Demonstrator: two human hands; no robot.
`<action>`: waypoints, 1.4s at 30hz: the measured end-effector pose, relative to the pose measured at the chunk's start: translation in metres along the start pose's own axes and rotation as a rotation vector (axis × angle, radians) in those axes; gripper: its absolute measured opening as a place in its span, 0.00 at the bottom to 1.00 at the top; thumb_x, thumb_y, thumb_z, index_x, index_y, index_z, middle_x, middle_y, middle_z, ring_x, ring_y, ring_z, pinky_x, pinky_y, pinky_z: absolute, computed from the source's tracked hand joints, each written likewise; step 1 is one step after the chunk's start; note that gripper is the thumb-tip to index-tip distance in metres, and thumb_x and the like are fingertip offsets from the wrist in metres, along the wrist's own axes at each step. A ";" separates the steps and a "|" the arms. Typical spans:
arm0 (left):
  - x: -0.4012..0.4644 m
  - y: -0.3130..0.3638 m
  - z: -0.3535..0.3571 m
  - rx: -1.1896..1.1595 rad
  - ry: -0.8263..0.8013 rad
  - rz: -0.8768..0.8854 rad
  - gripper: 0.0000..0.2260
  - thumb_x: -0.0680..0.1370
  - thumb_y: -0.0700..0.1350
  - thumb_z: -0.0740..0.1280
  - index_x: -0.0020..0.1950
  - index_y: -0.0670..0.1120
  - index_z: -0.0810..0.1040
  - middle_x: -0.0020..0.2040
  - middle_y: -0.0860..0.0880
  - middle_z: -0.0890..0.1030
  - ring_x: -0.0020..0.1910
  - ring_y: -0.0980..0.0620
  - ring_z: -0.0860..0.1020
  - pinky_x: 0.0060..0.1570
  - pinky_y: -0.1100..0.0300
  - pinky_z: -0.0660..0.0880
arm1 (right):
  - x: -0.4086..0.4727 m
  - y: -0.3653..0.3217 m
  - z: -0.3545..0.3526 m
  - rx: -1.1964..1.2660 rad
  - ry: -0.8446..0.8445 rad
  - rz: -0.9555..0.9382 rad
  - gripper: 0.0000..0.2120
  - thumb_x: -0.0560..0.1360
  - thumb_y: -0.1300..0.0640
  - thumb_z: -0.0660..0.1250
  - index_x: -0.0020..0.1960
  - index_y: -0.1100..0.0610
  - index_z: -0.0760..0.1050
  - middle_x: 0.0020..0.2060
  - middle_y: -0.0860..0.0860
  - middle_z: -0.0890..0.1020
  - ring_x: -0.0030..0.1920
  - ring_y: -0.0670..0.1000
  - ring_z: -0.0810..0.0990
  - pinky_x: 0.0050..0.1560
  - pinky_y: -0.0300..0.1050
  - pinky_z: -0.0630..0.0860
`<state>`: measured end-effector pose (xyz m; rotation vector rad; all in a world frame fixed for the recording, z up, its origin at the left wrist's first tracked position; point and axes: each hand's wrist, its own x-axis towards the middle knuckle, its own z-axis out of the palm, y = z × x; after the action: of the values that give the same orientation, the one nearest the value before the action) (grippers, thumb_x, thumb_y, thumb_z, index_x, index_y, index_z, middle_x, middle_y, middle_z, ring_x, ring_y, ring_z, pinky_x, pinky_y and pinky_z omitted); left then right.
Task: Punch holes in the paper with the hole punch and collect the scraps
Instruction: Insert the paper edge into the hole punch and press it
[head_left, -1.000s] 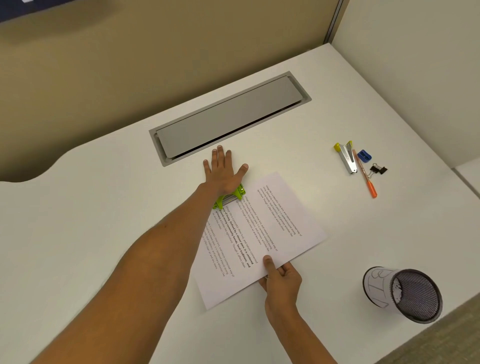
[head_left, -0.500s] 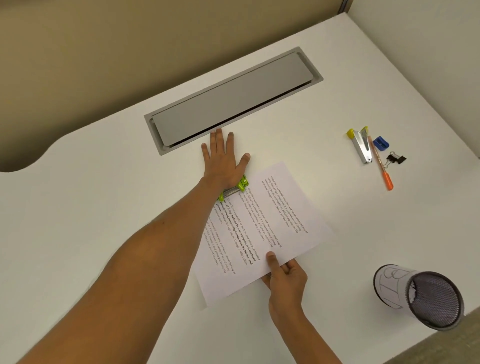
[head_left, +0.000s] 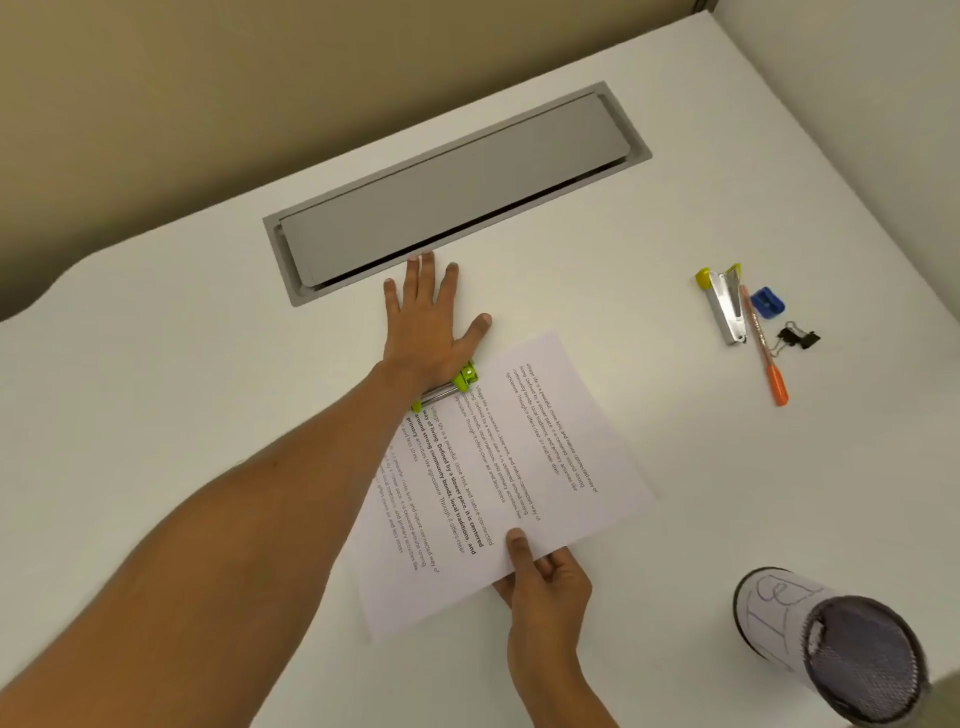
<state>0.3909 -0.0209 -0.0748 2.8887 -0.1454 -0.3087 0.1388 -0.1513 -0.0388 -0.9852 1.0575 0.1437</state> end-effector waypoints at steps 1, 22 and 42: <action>-0.002 0.001 -0.005 -0.007 -0.010 -0.002 0.35 0.80 0.66 0.50 0.81 0.46 0.50 0.82 0.42 0.45 0.81 0.44 0.42 0.78 0.40 0.41 | 0.000 -0.001 0.000 -0.005 -0.006 0.000 0.09 0.77 0.64 0.69 0.54 0.55 0.83 0.42 0.55 0.87 0.46 0.52 0.87 0.41 0.45 0.83; -0.082 -0.010 -0.045 -0.053 -0.149 0.094 0.24 0.77 0.51 0.70 0.70 0.47 0.70 0.63 0.46 0.77 0.62 0.45 0.72 0.57 0.49 0.73 | 0.013 0.009 -0.002 -0.179 0.065 -0.048 0.06 0.75 0.61 0.72 0.41 0.62 0.80 0.33 0.57 0.77 0.36 0.52 0.78 0.39 0.48 0.83; -0.123 -0.011 -0.040 -0.249 0.037 -0.095 0.33 0.77 0.46 0.71 0.77 0.40 0.60 0.75 0.39 0.66 0.75 0.41 0.63 0.71 0.49 0.63 | 0.010 0.021 -0.045 -0.269 -0.002 -0.119 0.03 0.74 0.62 0.73 0.42 0.61 0.81 0.31 0.54 0.80 0.31 0.51 0.73 0.40 0.48 0.78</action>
<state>0.2810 0.0135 -0.0154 2.6569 0.0354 -0.2690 0.1028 -0.1758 -0.0646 -1.2874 0.9909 0.1926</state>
